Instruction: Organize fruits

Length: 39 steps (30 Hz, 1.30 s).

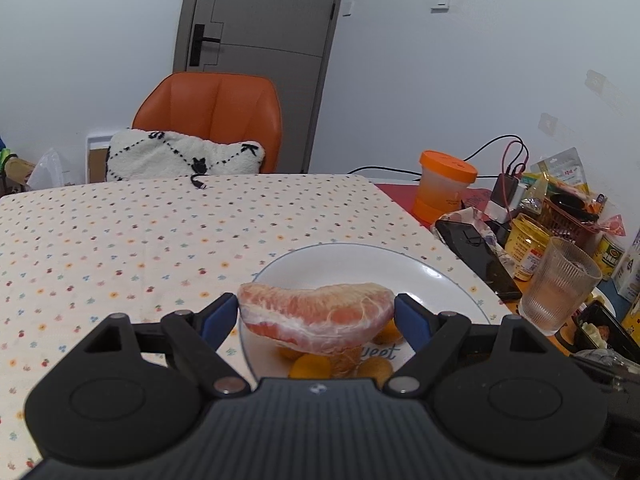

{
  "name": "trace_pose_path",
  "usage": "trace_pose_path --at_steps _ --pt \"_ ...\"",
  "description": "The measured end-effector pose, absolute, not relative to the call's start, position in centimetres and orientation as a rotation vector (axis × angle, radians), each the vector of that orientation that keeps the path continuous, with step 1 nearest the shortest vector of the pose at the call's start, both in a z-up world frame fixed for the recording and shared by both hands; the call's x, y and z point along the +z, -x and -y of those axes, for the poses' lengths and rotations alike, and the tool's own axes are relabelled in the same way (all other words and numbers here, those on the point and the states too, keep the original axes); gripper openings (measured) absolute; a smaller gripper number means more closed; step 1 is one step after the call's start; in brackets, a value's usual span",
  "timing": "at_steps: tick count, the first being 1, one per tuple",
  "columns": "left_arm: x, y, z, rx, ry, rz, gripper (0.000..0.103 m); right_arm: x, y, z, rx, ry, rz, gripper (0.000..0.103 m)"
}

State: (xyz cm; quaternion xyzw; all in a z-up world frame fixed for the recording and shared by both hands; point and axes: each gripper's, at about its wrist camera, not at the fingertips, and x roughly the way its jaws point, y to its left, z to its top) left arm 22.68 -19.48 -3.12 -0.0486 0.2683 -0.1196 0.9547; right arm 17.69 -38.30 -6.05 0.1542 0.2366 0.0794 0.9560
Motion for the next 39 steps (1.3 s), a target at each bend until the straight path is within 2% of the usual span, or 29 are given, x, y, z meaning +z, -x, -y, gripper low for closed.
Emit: trace_pose_path --at_steps 10,25,31,39 --pt "-2.9 -22.7 20.8 -0.269 0.074 -0.546 0.085 -5.7 -17.1 38.2 0.174 -0.311 -0.478 0.056" --pt "-2.2 -20.6 16.4 -0.19 0.08 -0.556 0.088 -5.0 -16.4 36.2 0.205 -0.293 -0.474 0.061" --pt "-2.0 -19.4 14.2 -0.159 0.098 -0.561 0.09 -4.8 -15.7 35.5 0.208 -0.284 -0.479 0.065" --pt "-1.5 -17.7 11.8 -0.147 0.11 -0.553 0.092 -4.4 -14.9 34.1 0.228 -0.265 -0.476 0.075"
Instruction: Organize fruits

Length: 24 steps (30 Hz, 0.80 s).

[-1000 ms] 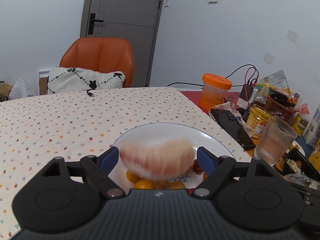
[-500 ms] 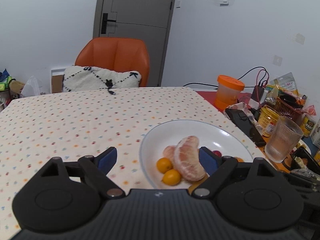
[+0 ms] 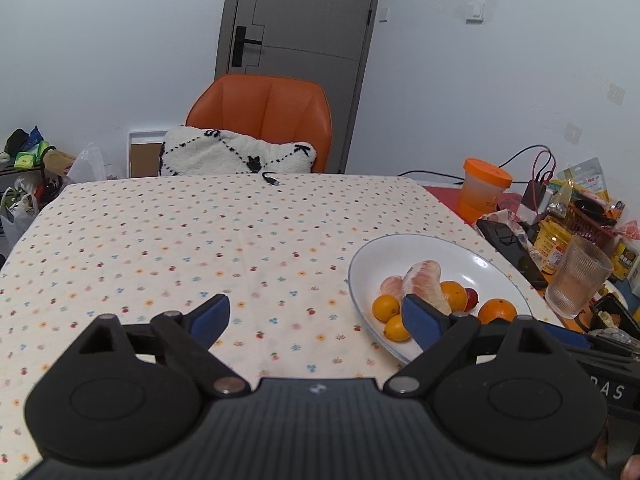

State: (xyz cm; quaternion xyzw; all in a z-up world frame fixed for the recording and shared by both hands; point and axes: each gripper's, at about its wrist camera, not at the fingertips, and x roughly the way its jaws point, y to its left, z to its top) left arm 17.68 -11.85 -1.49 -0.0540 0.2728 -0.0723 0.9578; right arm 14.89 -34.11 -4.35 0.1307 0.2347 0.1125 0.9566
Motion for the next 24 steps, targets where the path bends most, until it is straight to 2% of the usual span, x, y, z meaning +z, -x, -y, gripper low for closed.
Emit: trace_pose_path --at_steps 8,12,15,24 --pt "-1.2 -15.9 9.8 -0.112 0.113 -0.563 0.093 -3.9 -13.7 32.6 0.258 -0.246 -0.47 0.089" --pt "-1.0 -14.9 8.8 -0.104 0.108 -0.565 0.095 -3.5 -13.0 32.1 0.272 -0.245 -0.475 0.092" --pt "-0.8 -14.1 8.0 -0.093 0.111 -0.568 0.095 -3.0 -12.3 31.6 0.272 -0.234 -0.466 0.103" --pt "0.5 -11.5 5.4 -0.055 0.119 -0.549 0.1 -1.8 -10.7 30.0 0.312 -0.207 -0.465 0.103"
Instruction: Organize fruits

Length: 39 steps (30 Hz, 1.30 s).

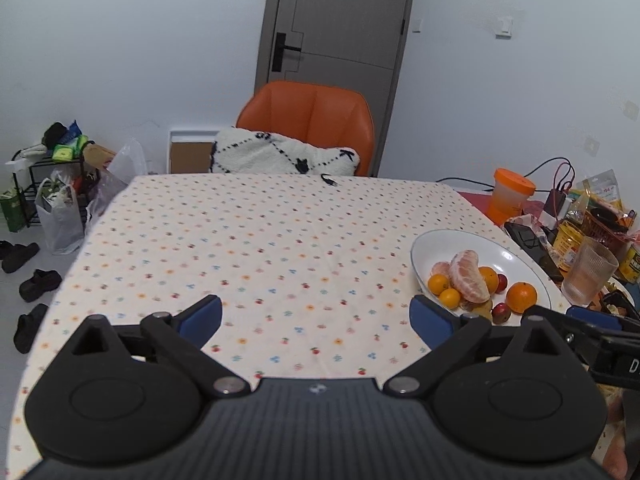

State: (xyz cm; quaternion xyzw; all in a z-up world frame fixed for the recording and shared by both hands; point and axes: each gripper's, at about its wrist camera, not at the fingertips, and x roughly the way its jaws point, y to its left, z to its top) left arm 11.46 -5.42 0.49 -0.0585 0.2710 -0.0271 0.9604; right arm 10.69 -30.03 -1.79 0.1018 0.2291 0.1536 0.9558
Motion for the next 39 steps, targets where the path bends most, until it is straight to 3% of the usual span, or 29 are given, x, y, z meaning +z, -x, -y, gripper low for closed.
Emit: trace_pose_path --at_steps 20,39 --pt "3.6 -4.6 2.1 -0.025 0.08 -0.513 0.103 1.2 -5.2 27.8 0.39 -0.114 -0.431 0.103" --pt "2.6 -0.5 0.2 -0.03 0.106 -0.521 0.103 1.1 -1.4 27.7 0.436 -0.086 -0.439 0.103"
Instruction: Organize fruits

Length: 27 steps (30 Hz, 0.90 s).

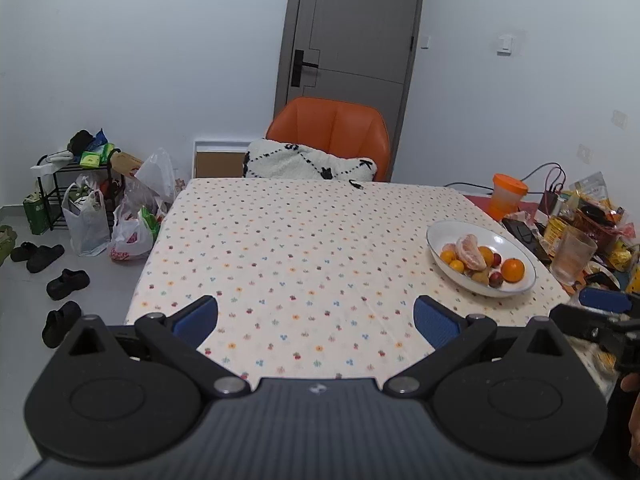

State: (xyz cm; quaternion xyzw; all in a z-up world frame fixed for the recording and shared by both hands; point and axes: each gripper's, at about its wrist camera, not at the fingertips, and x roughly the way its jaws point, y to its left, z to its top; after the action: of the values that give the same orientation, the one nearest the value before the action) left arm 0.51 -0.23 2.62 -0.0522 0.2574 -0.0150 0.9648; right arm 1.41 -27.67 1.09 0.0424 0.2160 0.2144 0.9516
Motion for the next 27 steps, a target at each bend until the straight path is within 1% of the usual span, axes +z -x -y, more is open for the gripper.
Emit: trace_pose_path --at_steps 27 --pt "2.6 0.8 1.1 -0.042 0.073 -0.526 0.103 1.1 -0.2 27.7 0.434 -0.076 -0.431 0.103"
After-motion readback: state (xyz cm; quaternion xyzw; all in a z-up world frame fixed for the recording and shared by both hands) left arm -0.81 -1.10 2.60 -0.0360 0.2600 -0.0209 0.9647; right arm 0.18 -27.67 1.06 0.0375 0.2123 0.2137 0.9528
